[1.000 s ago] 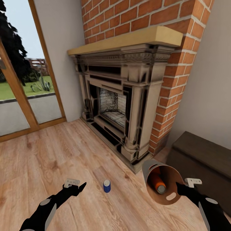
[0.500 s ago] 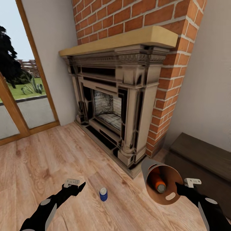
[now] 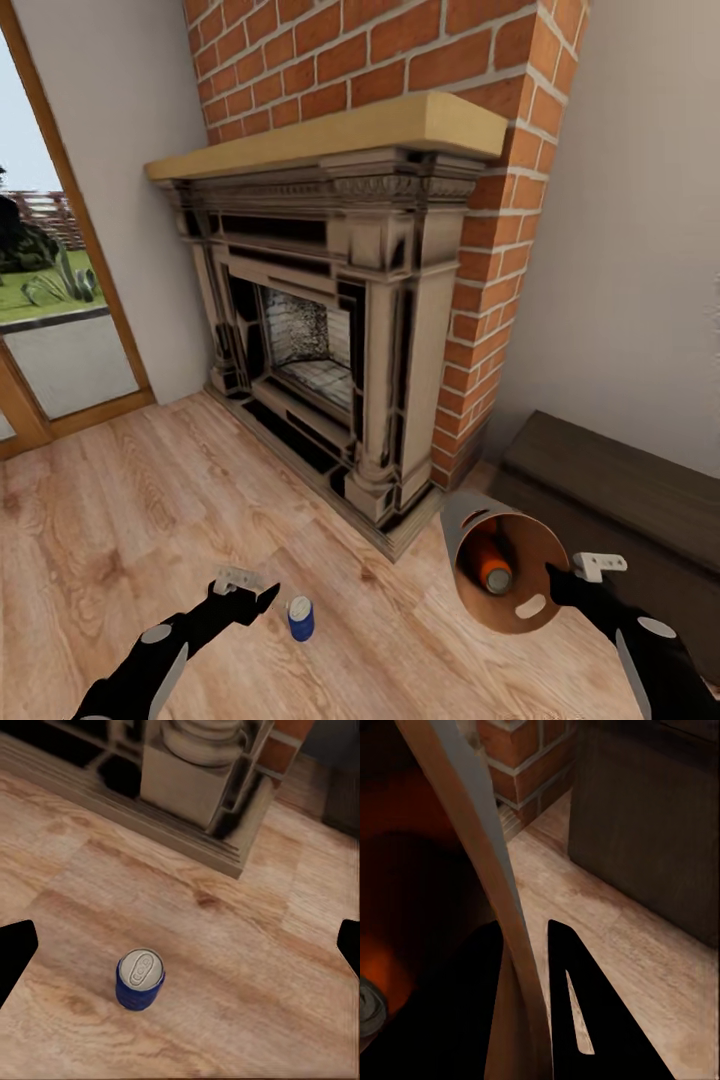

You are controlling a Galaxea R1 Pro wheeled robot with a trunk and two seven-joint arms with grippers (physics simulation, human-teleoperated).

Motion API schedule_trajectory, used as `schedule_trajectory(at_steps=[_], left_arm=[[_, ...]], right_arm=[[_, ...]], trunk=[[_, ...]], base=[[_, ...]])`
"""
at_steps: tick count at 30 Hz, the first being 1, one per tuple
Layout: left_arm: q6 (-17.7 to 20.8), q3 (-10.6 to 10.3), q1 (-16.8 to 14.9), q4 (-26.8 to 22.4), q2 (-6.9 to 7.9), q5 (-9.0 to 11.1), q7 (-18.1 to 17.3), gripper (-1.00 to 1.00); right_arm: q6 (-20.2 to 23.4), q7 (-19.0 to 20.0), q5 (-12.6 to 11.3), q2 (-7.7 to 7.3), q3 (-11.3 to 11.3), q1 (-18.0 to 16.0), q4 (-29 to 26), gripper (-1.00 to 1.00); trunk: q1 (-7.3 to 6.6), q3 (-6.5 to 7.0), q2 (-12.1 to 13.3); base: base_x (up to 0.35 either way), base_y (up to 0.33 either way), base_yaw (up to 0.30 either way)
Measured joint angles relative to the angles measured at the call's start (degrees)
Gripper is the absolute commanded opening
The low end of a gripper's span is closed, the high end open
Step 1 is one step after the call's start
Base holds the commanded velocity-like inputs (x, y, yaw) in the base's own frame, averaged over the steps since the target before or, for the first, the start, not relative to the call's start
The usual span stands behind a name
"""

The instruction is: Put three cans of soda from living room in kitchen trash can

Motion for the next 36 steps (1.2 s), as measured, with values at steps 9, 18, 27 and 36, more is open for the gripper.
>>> schedule_trajectory(at_steps=[9, 18, 27, 36], left_arm=[[0.0, -0.2, 0.0, 0.3, 0.0, 0.0, -0.1, 1.0], [0.0, -0.2, 0.0, 0.5, 0.0, -0.1, -0.1, 1.0], [0.0, -1.0, 0.0, 0.5, 0.0, -0.2, -0.1, 1.0], [0.0, -3.7, 0.0, 0.5, 0.0, -0.1, 0.3, 1.0]], right_arm=[[-0.8, -0.2, 0.4, 0.06, 0.3, 0.0, 1.1, -1.0], [-0.8, -0.2, 0.4, 0.11, 0.5, 0.0, 1.6, -1.0], [-1.0, -0.2, 0.2, 0.15, 0.5, 0.1, 2.2, -1.0], [-1.1, -0.2, 0.2, 0.54, 0.4, 0.1, 2.2, -1.0]], trunk=[[0.0, 0.04, 0.0], [0.0, 0.08, 0.0], [0.0, 0.53, 0.0], [0.0, 1.15, 0.0]], base=[[-0.169, -0.19, -0.01], [-0.059, 0.228, -0.064], [-0.002, 0.319, -0.204], [0.0, 0.321, -0.19]])
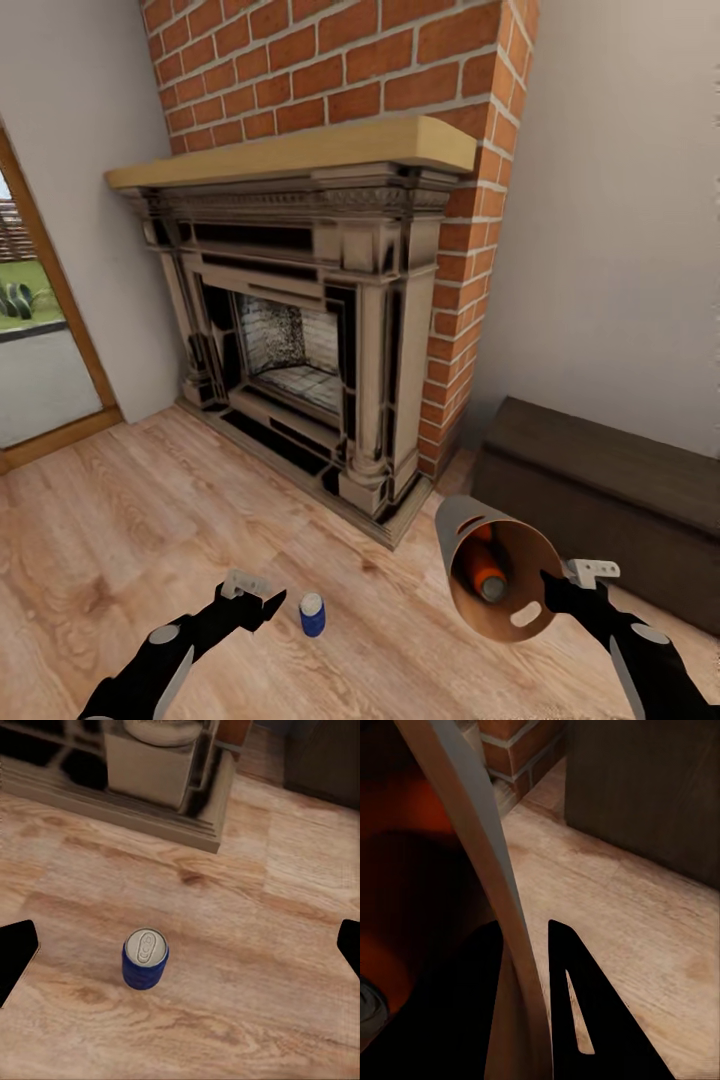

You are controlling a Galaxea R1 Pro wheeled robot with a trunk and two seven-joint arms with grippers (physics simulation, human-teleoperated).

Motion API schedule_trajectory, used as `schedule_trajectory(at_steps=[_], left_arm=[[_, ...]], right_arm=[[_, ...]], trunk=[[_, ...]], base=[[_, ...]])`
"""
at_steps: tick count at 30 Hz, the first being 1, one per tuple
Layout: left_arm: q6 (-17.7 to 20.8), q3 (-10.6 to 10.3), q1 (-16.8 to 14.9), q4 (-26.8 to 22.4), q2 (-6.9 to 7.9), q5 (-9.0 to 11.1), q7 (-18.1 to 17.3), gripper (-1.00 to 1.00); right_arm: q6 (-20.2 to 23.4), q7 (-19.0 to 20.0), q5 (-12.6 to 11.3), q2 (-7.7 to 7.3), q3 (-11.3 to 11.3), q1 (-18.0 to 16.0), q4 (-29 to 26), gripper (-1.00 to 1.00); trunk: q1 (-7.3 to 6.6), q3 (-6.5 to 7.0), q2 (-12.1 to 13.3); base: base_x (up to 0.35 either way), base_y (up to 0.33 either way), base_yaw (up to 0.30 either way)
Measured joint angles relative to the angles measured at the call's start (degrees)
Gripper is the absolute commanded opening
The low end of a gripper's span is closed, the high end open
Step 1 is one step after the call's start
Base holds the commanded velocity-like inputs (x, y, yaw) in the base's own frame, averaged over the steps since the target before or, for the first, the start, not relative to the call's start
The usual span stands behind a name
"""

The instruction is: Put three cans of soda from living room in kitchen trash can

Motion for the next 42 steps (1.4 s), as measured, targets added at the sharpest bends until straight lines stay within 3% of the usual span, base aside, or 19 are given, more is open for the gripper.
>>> schedule_trajectory(at_steps=[14, 34, 42], left_arm=[[0.0, -0.1, 0.0, 0.0, 0.0, 0.0, 1.9, 1.0], [0.0, -0.1, 0.0, 0.0, 0.0, 0.0, 2.9, 1.0], [-0.1, -1.8, 0.0, 1.0, 0.0, 0.1, 3.6, 1.0]], right_arm=[[0.6, 0.1, 0.0, 0.39, 0.0, 0.0, 0.2, -1.0], [0.6, 0.0, -0.2, 1.31, 0.1, -0.1, 0.2, -1.0], [0.6, -0.2, -0.1, 1.4, 0.1, 0.0, 0.2, -1.0]], trunk=[[0.0, 0.44, 0.0], [0.0, -0.98, 0.0], [0.0, -1.71, 0.0]], base=[[0.0, 0.212, -0.144], [0.0, -0.001, -0.004], [0.0, -0.227, 0.0]])
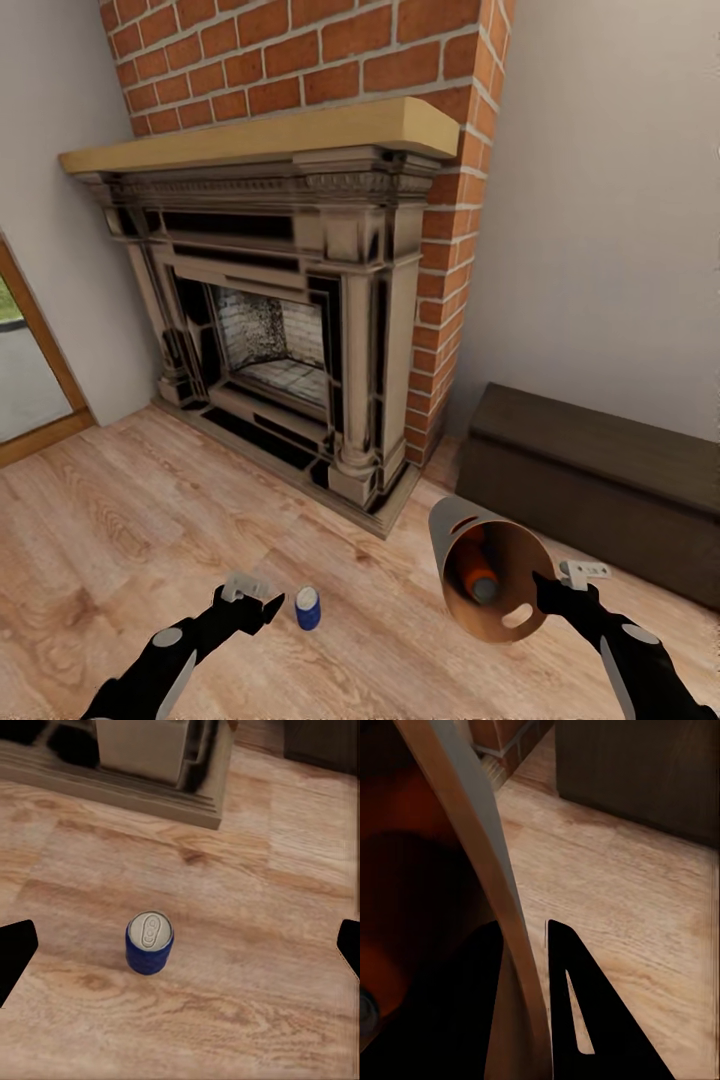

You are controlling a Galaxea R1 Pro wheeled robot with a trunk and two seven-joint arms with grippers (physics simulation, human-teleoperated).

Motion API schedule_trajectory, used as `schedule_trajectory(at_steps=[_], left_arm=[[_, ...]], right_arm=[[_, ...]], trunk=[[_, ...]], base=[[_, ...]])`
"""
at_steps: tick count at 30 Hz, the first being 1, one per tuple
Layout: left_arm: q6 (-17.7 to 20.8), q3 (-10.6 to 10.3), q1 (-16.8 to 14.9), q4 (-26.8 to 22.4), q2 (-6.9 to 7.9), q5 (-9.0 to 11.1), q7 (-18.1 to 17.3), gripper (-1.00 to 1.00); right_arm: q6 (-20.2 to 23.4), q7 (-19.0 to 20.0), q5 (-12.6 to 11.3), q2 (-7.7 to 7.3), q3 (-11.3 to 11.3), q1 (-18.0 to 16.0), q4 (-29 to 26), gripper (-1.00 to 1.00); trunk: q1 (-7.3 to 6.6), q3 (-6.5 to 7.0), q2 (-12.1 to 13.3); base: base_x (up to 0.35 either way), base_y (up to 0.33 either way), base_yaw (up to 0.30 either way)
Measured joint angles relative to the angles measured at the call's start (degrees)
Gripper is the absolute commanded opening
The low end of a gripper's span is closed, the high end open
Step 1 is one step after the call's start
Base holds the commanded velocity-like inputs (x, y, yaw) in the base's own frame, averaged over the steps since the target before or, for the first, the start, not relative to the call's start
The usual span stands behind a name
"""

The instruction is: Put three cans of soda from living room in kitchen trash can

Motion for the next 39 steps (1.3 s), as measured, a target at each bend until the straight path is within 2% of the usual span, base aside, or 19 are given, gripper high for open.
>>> schedule_trajectory(at_steps=[11, 18, 25, 34, 39], left_arm=[[-0.2, -0.3, 0.0, 0.3, -0.01, 0.0, 0.0, 1.0], [-0.2, -0.3, 0.0, 0.2, 0.0, 0.0, 0.0, 1.0], [-0.2, -0.3, 0.0, 0.3, 0.0, 0.0, 0.0, 1.0], [-0.2, -0.3, 0.0, 0.3, 0.0, 0.1, 0.0, 1.0], [-0.3, -0.3, 0.0, 0.3, 0.0, 0.0, 0.0, 1.0]], right_arm=[[-0.2, 0.0, 0.1, 0.26, 0.0, 0.0, 0.1, -1.0], [-0.4, 0.0, 0.1, 0.29, -0.1, 0.0, 0.1, -1.0], [-0.5, 0.0, 0.4, 1.01, -0.2, 0.0, 0.1, -1.0], [-0.5, 0.0, 0.2, 1.15, -0.2, 0.0, 0.1, -1.0], [-0.5, 0.0, 0.2, 1.16, -0.2, 0.0, 0.1, -1.0]], trunk=[[0.0, -1.01, 0.0], [0.0, -1.64, 0.0], [0.0, -1.86, 0.0], [0.0, -1.94, 0.0], [0.0, -1.94, 0.0]], base=[[0.035, -0.229, 0.0], [0.262, 0.077, 0.0], [0.293, 0.18, -0.02], [0.069, 0.036, -0.215], [0.063, -0.125, -0.246]])
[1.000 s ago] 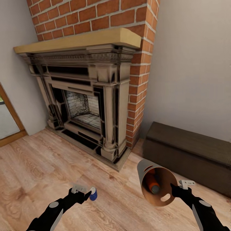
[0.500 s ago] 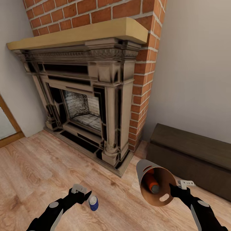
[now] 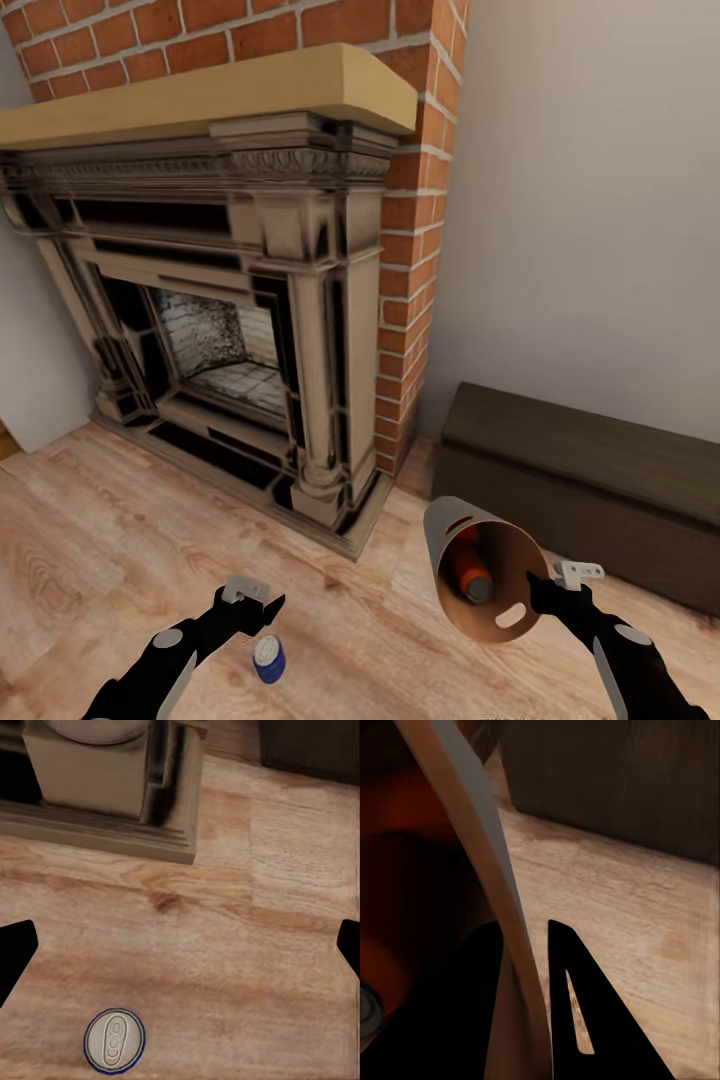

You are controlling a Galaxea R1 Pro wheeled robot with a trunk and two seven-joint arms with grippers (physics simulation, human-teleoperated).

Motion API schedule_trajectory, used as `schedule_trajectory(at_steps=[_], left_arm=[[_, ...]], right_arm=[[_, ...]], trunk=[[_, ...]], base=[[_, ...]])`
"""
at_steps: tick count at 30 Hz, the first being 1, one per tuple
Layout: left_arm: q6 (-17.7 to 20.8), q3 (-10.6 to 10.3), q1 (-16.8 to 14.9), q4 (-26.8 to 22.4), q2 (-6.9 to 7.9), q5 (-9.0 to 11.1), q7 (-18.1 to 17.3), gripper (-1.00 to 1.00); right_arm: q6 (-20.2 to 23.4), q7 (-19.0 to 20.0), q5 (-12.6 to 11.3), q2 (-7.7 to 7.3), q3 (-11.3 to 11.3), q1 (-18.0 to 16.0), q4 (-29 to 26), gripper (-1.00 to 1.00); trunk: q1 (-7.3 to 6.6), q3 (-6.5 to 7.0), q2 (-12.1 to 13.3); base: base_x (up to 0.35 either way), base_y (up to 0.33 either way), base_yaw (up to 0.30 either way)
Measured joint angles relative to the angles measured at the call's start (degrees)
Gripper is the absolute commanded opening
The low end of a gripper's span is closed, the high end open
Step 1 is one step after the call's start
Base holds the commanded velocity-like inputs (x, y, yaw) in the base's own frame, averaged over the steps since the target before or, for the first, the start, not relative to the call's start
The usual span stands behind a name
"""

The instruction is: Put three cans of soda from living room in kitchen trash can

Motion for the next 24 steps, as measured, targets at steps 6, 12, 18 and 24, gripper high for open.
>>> schedule_trajectory(at_steps=[6, 12, 18, 24], left_arm=[[0.0, 0.0, 0.0, 0.0, 0.0, 0.0, 0.0, 1.0], [-0.1, -0.7, 0.0, 0.0, 0.0, 0.0, -0.1, 1.0], [-0.3, -1.4, 0.0, 0.0, 0.0, 0.0, -0.1, 1.0], [-0.2, -1.6, 0.0, 0.0, 0.0, 0.0, -0.1, 1.0]], right_arm=[[0.0, 0.0, 0.1, 0.07, 0.1, 0.0, 0.0, -1.0], [0.1, 0.0, 0.2, 0.08, 0.1, 0.0, 0.0, -1.0], [0.1, 0.0, 0.1, 0.1, 0.1, 0.0, 0.1, -1.0], [0.1, 0.0, 0.2, 0.31, 0.4, 0.0, 0.9, -1.0]], trunk=[[0.0, -0.07, 0.0], [0.0, -0.45, 0.0], [0.0, -0.92, 0.0], [0.0, -1.41, 0.0]], base=[[0.014, -0.243, -0.225], [0.002, -0.253, -0.148], [0.0, -0.097, -0.119], [0.032, 0.006, -0.098]])
